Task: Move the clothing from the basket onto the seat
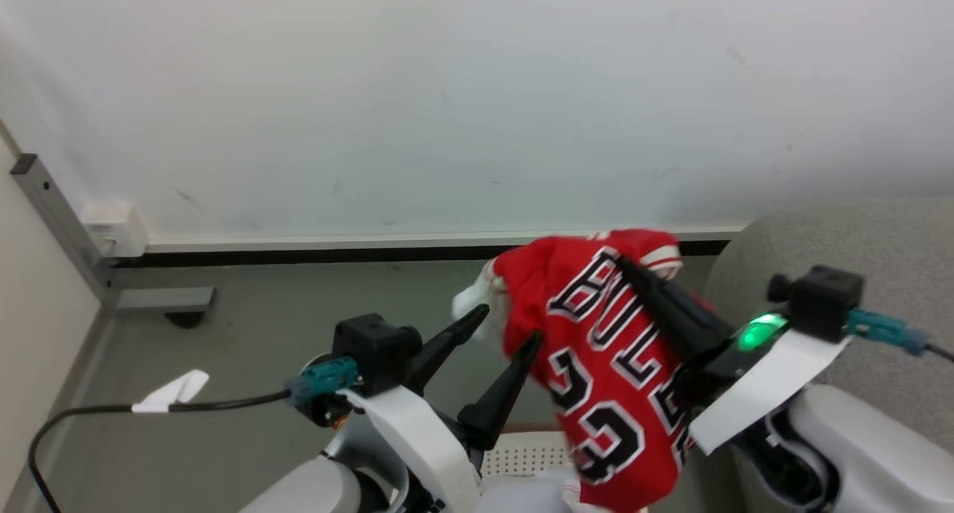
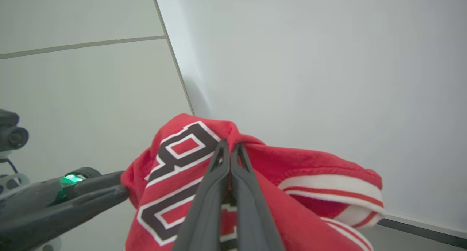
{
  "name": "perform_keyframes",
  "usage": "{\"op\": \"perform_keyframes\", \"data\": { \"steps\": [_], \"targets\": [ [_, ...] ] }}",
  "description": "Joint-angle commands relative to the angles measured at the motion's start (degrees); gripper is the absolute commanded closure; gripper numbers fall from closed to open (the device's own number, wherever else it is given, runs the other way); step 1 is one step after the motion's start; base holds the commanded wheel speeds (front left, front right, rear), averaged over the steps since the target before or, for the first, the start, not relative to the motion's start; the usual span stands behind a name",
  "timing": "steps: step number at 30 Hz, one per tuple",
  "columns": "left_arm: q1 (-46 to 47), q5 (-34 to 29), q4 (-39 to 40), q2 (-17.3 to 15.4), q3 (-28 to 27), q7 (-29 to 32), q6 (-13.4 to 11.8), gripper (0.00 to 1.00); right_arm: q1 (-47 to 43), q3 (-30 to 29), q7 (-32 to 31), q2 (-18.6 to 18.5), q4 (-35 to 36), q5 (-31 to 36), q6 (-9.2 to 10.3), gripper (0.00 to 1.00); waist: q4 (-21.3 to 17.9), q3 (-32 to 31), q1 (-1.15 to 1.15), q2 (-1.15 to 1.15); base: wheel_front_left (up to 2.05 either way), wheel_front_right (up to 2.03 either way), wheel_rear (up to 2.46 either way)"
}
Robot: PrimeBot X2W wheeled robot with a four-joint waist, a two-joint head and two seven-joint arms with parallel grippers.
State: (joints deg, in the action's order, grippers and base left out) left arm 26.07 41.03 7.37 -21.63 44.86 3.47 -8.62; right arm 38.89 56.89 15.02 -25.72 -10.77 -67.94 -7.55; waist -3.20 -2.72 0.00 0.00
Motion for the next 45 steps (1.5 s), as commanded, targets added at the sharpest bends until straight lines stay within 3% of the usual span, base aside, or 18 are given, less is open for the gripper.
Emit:
{"op": "perform_keyframes", "data": {
  "steps": [1, 11, 19, 27, 36, 45],
  "targets": [
    [-0.8, -0.2, -0.3, 0.3, 0.2, -0.4, 0.0, 0.0, -1.1, -3.2, 0.2, -1.0, -0.1, 1.4, 0.12, 1.0, -1.1, 0.6, 0.0, 0.0, 0.0, 0.0, 0.0],
    [-1.2, -1.4, -1.6, 1.9, 1.8, -2.3, 0.2, 0.0, -5.0, -14.5, 0.2, -2.6, 3.0, 6.6, 0.12, 1.0, -6.9, 2.7, 0.0, 0.0, 0.0, 0.0, 0.0],
    [-0.6, -2.0, -2.0, 2.1, 1.7, -3.2, -0.3, 0.0, -7.8, -18.4, 0.2, -4.0, 4.0, 8.8, 0.12, 1.0, -11.9, 4.3, 0.0, 0.0, 0.0, 0.0, 0.0],
    [1.1, -3.5, -0.2, 1.1, 2.0, -2.6, -0.4, 0.0, -9.6, -22.7, 0.2, -2.3, 3.3, 11.2, 0.12, 1.0, -16.0, 8.1, 0.0, 0.0, 0.0, 0.0, 0.0],
    [6.0, -6.5, 4.1, -1.4, 2.0, -0.5, 0.4, 0.0, -5.7, -37.2, 0.2, 3.9, -3.4, 18.9, 0.12, 1.0, -14.8, 19.8, 0.0, 0.0, 0.0, 0.0, 0.0],
    [13.9, -9.4, 8.9, -3.6, 0.8, -0.3, 3.8, 0.0, 11.5, -56.1, -1.2, 7.3, -16.4, 29.2, 0.12, 1.0, -9.8, 33.6, 0.0, 0.0, 0.0, 0.0, 0.0]
  ]
}}
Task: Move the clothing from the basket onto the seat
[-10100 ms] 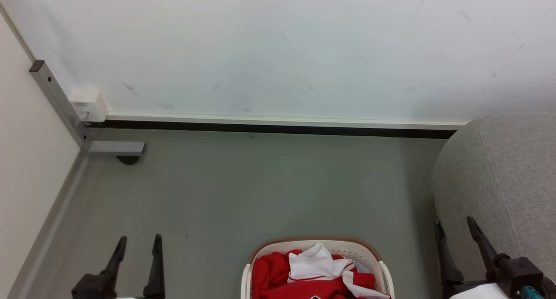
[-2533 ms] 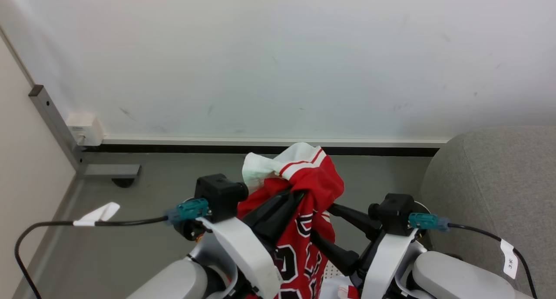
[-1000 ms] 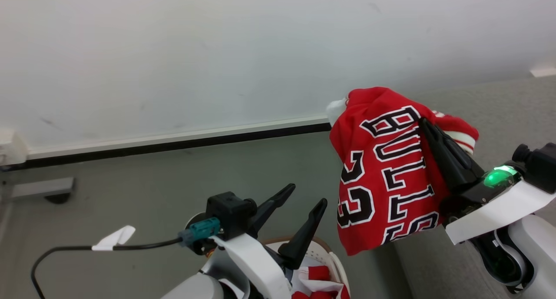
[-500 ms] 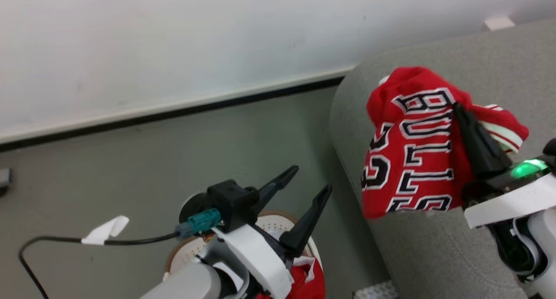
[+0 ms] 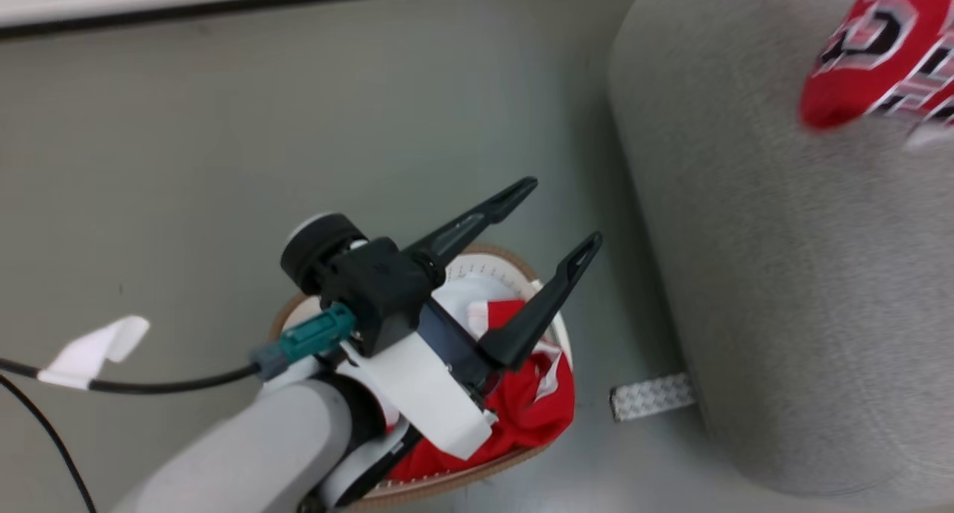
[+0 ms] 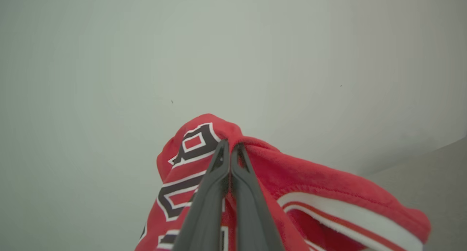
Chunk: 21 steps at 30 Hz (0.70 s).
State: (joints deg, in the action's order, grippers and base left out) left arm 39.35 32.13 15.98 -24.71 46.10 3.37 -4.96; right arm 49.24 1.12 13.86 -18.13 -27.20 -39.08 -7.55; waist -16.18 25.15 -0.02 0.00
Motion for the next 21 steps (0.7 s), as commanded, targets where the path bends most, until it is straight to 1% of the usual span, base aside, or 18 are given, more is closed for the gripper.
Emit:
{"op": "perform_keyframes", "data": {
  "steps": [1, 4, 6, 11, 13, 17, 20, 21],
  "targets": [
    [1.4, -0.8, 0.7, -0.7, -0.5, -0.3, 0.4, 0.0, 3.4, -3.0, -0.2, -0.1, -1.8, 1.8, 0.12, 1.0, 3.7, 7.2, 0.02, 0.0, 0.0, 0.0, 0.0],
    [3.4, -1.6, 1.9, -1.1, -1.3, -0.9, 1.2, 0.0, 9.8, -10.2, -1.0, -0.2, -6.7, 7.1, 0.12, 1.0, 5.2, 11.0, 0.02, 0.0, 0.0, 0.0, 0.0],
    [4.4, -1.7, 2.6, -1.1, -1.9, -1.2, 1.3, 0.0, 14.0, -16.0, -1.1, -0.6, -9.9, 10.8, 0.12, 1.0, 6.3, 13.2, 0.02, 0.0, 0.0, 0.0, 0.0],
    [5.0, -1.6, 3.4, -1.5, -2.7, -2.6, 1.6, 0.0, 21.1, -30.8, -0.1, -1.6, -16.9, 22.0, 0.12, 1.0, 8.7, 16.5, 0.02, 0.0, 0.0, 0.0, 0.0],
    [4.6, -1.6, 3.3, -1.7, -2.9, -3.1, 1.6, 0.0, 22.3, -36.8, 0.3, -1.2, -19.1, 27.0, 0.12, 1.0, 9.3, 17.0, 0.02, 0.0, 0.0, 0.0, 0.0],
    [3.5, -1.0, 2.4, -2.0, -3.1, -4.0, 1.4, 0.0, 20.3, -47.8, 0.9, 1.5, -22.2, 38.0, 0.12, 1.0, 9.7, 16.7, 0.02, 0.0, 0.0, 0.0, 0.0],
    [2.6, -0.4, 1.4, -1.9, -3.0, -4.7, 1.3, 0.0, 18.7, -53.8, 1.0, 3.8, -23.1, 44.7, 0.12, 1.0, 9.6, 15.5, 0.02, 0.0, 0.0, 0.0, 0.0],
    [2.5, -0.3, 1.0, -1.9, -3.0, -4.9, 1.2, 0.0, 18.3, -55.1, 1.0, 4.5, -23.1, 46.6, 0.13, 0.79, 9.5, 15.0, 0.02, 0.0, 0.0, 0.0, 0.0]
  ]
}}
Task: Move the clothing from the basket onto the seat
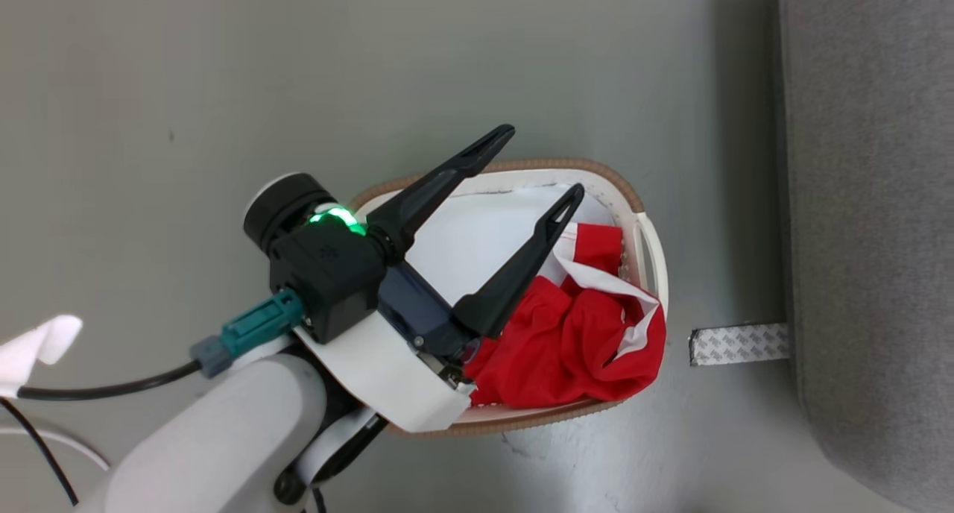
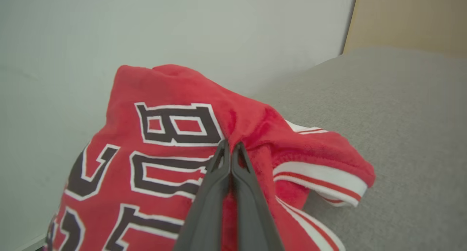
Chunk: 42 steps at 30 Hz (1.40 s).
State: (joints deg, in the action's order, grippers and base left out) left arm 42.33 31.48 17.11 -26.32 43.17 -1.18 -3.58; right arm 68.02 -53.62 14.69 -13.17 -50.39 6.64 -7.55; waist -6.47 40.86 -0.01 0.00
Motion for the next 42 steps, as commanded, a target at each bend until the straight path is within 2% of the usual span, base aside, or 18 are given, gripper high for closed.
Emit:
{"op": "perform_keyframes", "data": {
  "steps": [1, 2, 3, 7, 12, 21, 27, 35, 42],
  "targets": [
    [-0.6, 0.3, -0.5, -0.2, -0.1, -0.5, -0.3, 0.0, -0.9, -1.5, 0.3, 0.3, 0.4, 2.2, 0.12, 0.53, -0.2, -1.2, 0.01, 0.0, 0.0, 0.0, 0.0],
    [-0.7, 0.4, -0.7, -0.1, -0.1, -0.6, -0.4, 0.0, -1.4, -2.1, 0.3, 1.2, 0.5, 3.5, 0.12, 0.04, -0.4, -1.8, 0.01, 0.0, 0.0, 0.0, 0.0],
    [-0.9, 0.5, -1.0, 0.0, -0.2, -0.9, -0.4, 0.0, -1.9, -2.2, 0.3, 2.0, 0.5, 4.8, 0.12, 0.0, -0.5, -2.4, 0.01, 0.0, 0.0, 0.0, 0.0],
    [-2.4, 0.9, -2.6, 0.1, -0.5, -2.1, -1.1, 0.0, -4.9, 0.3, 0.5, 3.7, 1.5, 9.1, 0.12, 0.0, -1.2, -5.9, 0.01, 0.0, 0.0, 0.0, 0.0],
    [-5.9, 1.8, -5.5, -0.4, -1.3, -4.7, -2.6, 0.0, -10.1, 5.9, 0.5, 5.5, 5.5, 8.5, 0.13, 0.0, -1.1, -11.7, 0.01, 0.0, 0.0, 0.0, 0.0],
    [-14.4, 4.4, -12.0, -1.0, -4.9, -10.7, -6.6, 0.0, -26.9, 26.3, 0.4, 8.5, 22.7, -4.8, 0.12, 0.0, 1.7, -23.9, 0.01, 0.0, 0.0, 0.0, 0.0],
    [-20.4, 7.4, -16.4, 0.1, -8.0, -13.1, -8.2, 0.0, -38.9, 35.5, 0.4, 8.9, 32.3, -9.9, 0.12, 0.0, 5.0, -31.0, 0.01, 0.0, 0.0, 0.0, 0.0],
    [-28.8, 7.8, -21.0, 0.7, -12.8, -13.9, -10.4, 0.0, -51.0, 41.1, 0.4, 9.8, 37.8, -13.5, 0.12, 0.0, 7.9, -37.7, 0.01, 0.0, 0.0, 0.0, 0.0],
    [-38.2, 2.4, -20.9, 2.7, -21.5, -14.0, -11.9, 0.0, -60.9, 46.6, 0.4, 10.2, 38.5, -15.7, 0.12, 0.0, 8.6, -41.8, 0.01, 0.0, 0.0, 0.0, 0.0]
  ]
}}
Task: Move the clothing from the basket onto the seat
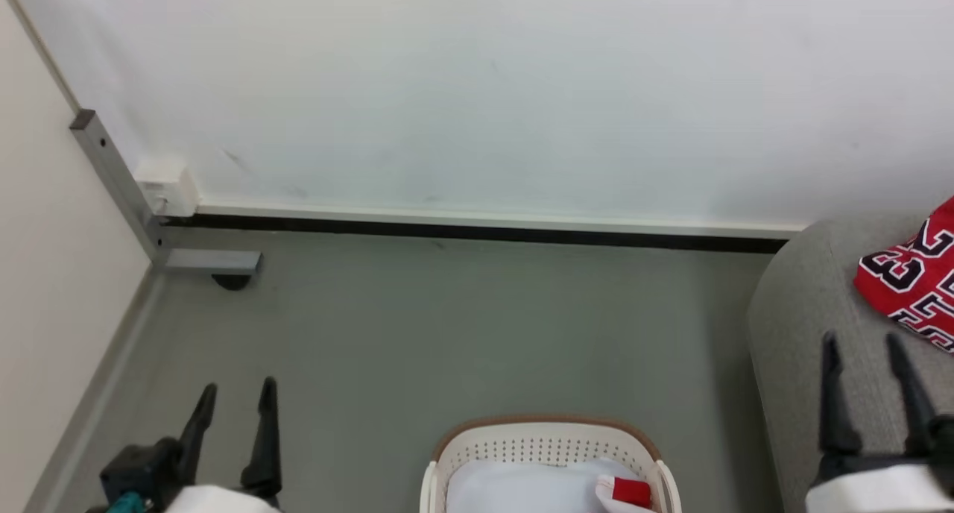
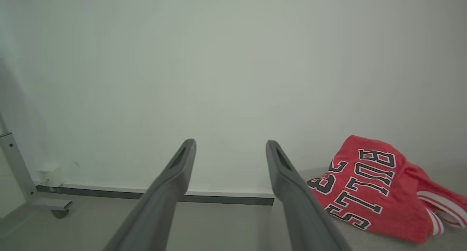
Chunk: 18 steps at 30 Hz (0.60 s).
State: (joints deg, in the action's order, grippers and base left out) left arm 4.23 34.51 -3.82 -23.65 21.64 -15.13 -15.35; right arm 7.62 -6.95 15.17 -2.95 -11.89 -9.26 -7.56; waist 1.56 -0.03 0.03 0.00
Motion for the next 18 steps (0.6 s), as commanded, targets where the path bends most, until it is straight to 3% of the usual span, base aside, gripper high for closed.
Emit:
{"op": "perform_keyframes", "data": {
  "steps": [1, 8, 18],
  "targets": [
    [-1.4, -1.5, 0.0, 0.4, -0.8, 0.0, 0.1, 0.0, -1.6, 0.6, 0.0, 0.0, -0.1, 0.6, 0.14, 0.0, 0.6, -1.3, -0.03, 0.0, 0.0, 0.0, 0.0],
    [-7.2, -6.2, -1.1, 3.4, -5.6, 0.0, 3.1, 0.0, -6.9, 3.3, 0.0, -0.1, -1.3, -1.9, 0.14, 0.0, 0.5, -2.7, -0.03, 0.0, 0.0, 0.0, 0.0],
    [-7.7, -10.2, -2.7, 7.0, -9.8, 0.0, 7.2, 0.0, -7.2, 5.7, 0.0, 0.0, -1.9, -2.5, 0.14, 0.0, -0.2, -2.2, -0.03, 0.0, 0.0, 0.0, 0.0]
  ]
}}
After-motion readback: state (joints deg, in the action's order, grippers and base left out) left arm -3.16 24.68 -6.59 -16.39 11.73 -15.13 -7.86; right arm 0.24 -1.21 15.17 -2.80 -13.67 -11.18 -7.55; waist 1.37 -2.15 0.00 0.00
